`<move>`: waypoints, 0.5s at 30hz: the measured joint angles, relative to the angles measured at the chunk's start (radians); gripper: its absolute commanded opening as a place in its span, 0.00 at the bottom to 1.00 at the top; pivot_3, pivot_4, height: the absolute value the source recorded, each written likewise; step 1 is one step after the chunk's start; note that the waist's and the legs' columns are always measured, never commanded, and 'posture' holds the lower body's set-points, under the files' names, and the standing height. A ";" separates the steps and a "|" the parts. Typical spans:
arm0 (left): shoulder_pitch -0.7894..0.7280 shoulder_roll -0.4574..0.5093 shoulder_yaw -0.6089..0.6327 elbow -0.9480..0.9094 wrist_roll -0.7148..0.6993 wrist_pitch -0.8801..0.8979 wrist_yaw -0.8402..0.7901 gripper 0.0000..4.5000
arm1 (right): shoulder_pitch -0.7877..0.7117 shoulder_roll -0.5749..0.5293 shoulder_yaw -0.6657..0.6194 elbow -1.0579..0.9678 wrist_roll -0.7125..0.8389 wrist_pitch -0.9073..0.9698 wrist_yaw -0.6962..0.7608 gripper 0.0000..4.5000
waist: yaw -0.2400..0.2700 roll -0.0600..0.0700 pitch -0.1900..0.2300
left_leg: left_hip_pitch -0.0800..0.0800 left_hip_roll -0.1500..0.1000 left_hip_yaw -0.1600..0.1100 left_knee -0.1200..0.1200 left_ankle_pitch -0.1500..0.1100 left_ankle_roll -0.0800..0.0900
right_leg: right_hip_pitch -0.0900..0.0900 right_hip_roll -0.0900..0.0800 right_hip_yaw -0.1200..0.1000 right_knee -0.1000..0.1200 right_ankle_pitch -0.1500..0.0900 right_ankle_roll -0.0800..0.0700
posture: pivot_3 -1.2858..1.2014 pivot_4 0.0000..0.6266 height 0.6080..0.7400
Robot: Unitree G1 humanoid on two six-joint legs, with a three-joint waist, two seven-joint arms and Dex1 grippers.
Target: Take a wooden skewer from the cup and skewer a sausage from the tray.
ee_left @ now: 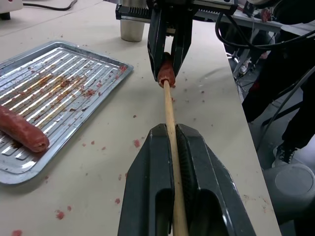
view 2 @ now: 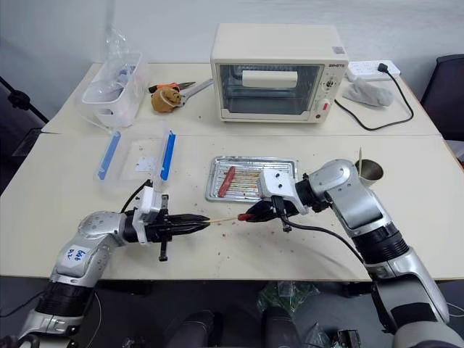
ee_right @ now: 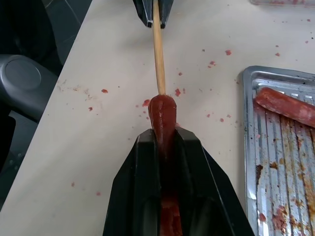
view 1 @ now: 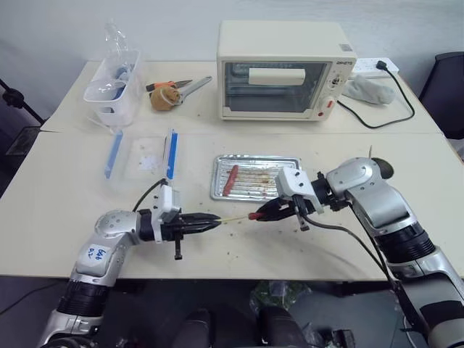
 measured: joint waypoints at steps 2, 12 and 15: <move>-0.008 0.000 -0.006 0.001 0.004 0.003 0.001 0.00 | -0.003 0.003 0.004 0.000 0.000 0.000 0.000 0.06 | 0.000 0.000 0.000 | 0.000 0.000 0.000 0.000 0.000 0.000 | 0.000 0.000 0.000 0.000 0.000 0.000 | 0.52 0.24 1.00; -0.080 -0.038 -0.050 0.034 0.063 0.005 0.008 0.00 | -0.031 0.007 0.023 0.000 -0.036 0.004 -0.002 0.06 | 0.002 0.000 0.000 | 0.000 -0.001 0.000 0.001 0.000 0.000 | 0.000 0.000 -0.002 0.001 0.000 0.000 | 0.52 0.24 1.00; -0.106 -0.053 -0.057 0.046 0.079 0.020 0.008 0.00 | -0.039 0.010 0.023 0.000 -0.047 0.014 -0.008 0.06 | 0.002 0.000 0.000 | 0.000 0.000 0.000 0.001 0.000 0.000 | 0.000 0.000 -0.002 0.001 0.000 0.000 | 0.52 0.24 1.00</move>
